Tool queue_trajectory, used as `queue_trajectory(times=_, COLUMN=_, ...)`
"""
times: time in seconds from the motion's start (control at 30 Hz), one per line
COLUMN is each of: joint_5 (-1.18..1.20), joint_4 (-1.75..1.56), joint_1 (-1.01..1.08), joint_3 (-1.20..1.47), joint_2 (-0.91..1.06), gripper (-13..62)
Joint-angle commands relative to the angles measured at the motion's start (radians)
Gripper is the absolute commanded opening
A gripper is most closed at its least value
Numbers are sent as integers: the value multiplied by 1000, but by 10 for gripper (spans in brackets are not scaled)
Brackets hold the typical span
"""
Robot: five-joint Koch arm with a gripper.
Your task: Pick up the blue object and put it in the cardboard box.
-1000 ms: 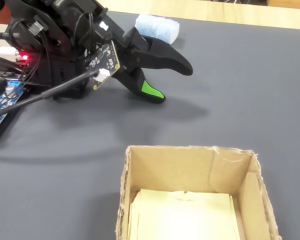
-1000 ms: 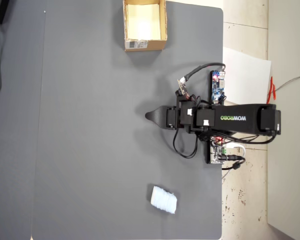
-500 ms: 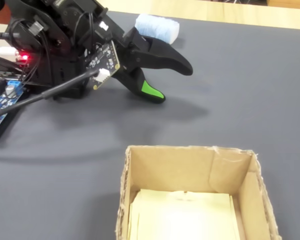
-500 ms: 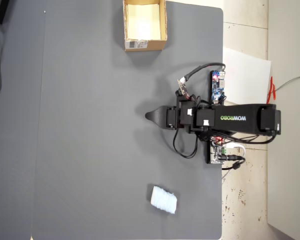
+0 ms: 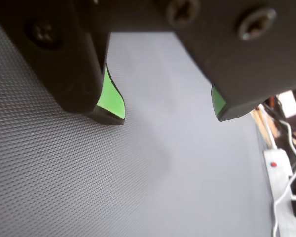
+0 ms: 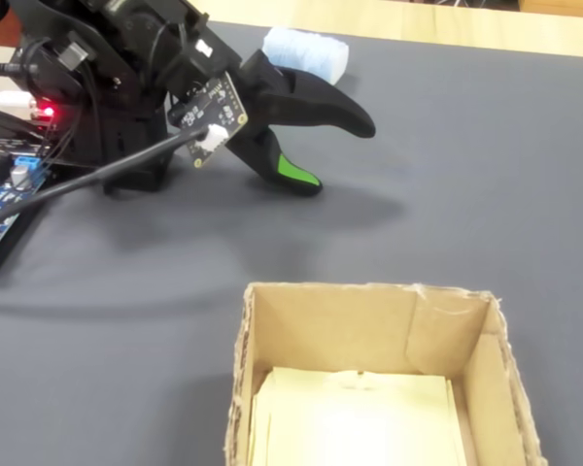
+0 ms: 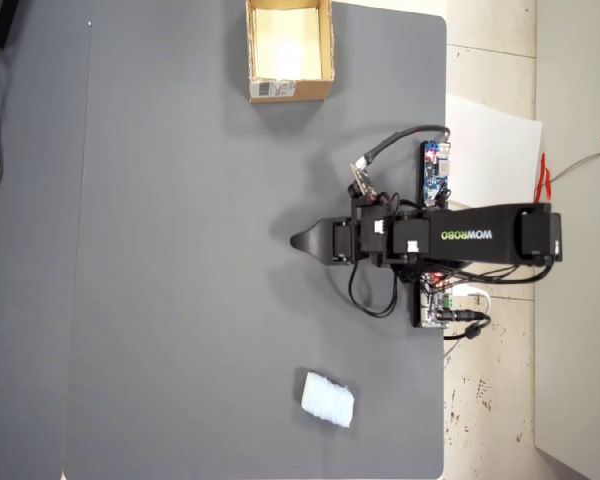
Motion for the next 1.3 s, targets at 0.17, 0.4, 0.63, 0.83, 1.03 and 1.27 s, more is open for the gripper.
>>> queue_trajectory(times=0.17, joint_5=187, joint_4=112, joint_1=-109, joint_3=-3, joint_2=86, gripper=337)
queue_trajectory(times=0.4, joint_5=259, joint_4=201, joint_1=-216, joint_3=-61, joint_2=86, gripper=337)
queue_trajectory(times=0.63, joint_5=327, joint_4=293, joint_1=-307, joint_3=-127, joint_2=84, gripper=336)
queue_trajectory(times=0.83, joint_5=362, joint_4=367, joint_1=-382, joint_3=-164, joint_2=84, gripper=336)
queue_trajectory(times=1.03, joint_5=362, joint_4=503, joint_1=-459, joint_3=-258, joint_2=83, gripper=336)
queue_trajectory(times=1.27, joint_5=367, joint_4=594, joint_1=-557, joint_3=-308, joint_2=80, gripper=334)
